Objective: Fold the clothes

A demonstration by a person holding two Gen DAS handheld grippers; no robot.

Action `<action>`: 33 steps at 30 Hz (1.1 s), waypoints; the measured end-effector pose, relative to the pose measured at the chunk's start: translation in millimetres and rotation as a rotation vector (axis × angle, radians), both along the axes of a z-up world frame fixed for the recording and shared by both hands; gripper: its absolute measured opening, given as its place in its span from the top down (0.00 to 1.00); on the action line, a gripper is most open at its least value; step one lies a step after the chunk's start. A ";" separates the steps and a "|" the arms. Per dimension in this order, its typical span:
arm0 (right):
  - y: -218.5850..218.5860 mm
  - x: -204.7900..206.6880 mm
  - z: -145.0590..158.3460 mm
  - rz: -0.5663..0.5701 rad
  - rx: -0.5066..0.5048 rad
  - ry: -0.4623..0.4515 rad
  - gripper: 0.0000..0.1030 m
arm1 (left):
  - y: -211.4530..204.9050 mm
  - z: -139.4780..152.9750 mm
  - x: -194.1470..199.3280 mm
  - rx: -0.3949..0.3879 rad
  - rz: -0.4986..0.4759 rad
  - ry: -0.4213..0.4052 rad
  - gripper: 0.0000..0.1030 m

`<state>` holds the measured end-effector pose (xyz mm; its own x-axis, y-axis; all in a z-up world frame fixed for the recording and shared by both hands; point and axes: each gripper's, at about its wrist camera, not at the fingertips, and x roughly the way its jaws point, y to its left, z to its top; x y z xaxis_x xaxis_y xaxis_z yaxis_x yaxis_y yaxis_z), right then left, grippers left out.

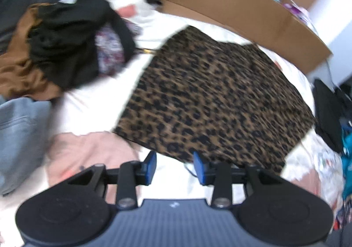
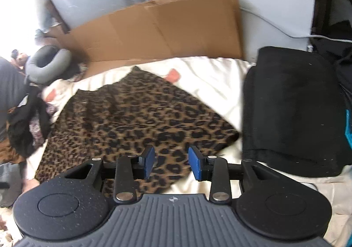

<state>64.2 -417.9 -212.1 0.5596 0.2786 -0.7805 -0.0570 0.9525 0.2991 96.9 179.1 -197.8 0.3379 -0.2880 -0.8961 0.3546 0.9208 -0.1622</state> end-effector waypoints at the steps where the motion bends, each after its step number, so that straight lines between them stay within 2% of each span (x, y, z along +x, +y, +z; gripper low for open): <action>1: 6.2 -1.9 0.4 0.013 0.004 -0.004 0.59 | 6.3 -2.6 4.5 0.002 0.023 -0.001 0.60; 9: 60.7 -16.3 -10.1 0.105 0.004 -0.013 0.59 | 36.1 -49.0 41.5 0.019 0.118 0.024 0.60; 14: 93.0 -21.5 -19.7 0.177 0.003 0.015 0.59 | 41.9 -74.7 55.4 0.034 0.120 0.033 0.54; 22: 134.2 -28.6 -36.3 0.303 -0.022 0.029 0.59 | 44.6 -108.4 76.3 0.024 0.123 0.039 0.53; 30: 165.4 -27.6 -45.7 0.406 -0.024 0.058 0.59 | 44.4 -126.1 98.6 0.004 0.099 0.023 0.56; 33: 174.5 -27.5 -49.2 0.436 -0.017 0.065 0.59 | 43.6 -130.9 103.6 0.000 0.093 0.030 0.62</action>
<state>36.7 -243.4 -261.3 0.3426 0.4644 -0.8167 -0.4364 0.8485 0.2994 200.5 222.6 -328.7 0.3362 -0.2568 -0.9061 0.2631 0.9494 -0.1715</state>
